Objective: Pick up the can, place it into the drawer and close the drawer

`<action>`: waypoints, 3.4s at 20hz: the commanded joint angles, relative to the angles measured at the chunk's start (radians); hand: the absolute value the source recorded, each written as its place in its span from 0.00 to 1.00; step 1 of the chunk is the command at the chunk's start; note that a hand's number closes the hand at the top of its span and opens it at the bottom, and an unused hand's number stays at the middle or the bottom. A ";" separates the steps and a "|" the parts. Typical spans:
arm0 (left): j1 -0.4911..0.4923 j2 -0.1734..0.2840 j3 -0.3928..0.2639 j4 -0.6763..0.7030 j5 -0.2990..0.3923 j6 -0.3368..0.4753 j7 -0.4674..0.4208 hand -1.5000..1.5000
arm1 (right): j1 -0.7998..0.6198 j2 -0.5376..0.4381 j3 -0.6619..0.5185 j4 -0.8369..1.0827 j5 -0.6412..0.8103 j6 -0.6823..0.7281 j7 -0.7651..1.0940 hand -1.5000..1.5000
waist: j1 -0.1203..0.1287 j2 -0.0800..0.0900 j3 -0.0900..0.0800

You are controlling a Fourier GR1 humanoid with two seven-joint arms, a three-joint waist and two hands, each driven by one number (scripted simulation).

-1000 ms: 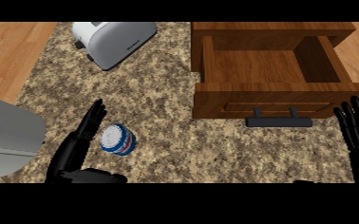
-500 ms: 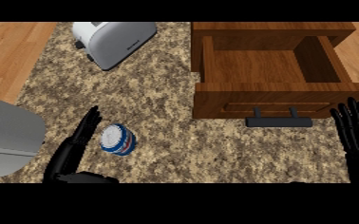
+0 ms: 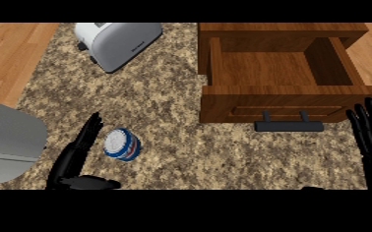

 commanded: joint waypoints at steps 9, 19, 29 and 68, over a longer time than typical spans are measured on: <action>-0.128 -0.017 0.022 0.209 -0.033 0.038 -0.088 0.00 | 0.004 -0.008 -0.035 0.012 -0.033 0.024 -0.009 0.00 | -0.002 0.000 0.000; -0.143 -0.057 -0.007 0.116 -0.006 0.055 0.039 0.00 | 0.049 0.011 -0.030 -0.144 -0.049 0.037 0.092 0.00 | -0.001 -0.001 0.000; -0.227 -0.067 -0.025 0.297 -0.040 0.058 -0.074 0.00 | -0.005 -0.004 -0.056 -0.021 -0.053 0.047 0.035 0.00 | -0.001 0.000 0.000; -0.406 -0.143 -0.042 -0.120 0.059 0.331 0.291 1.00 | 0.107 0.030 -0.060 -0.115 -0.098 0.045 -0.001 0.00 | -0.003 -0.001 0.001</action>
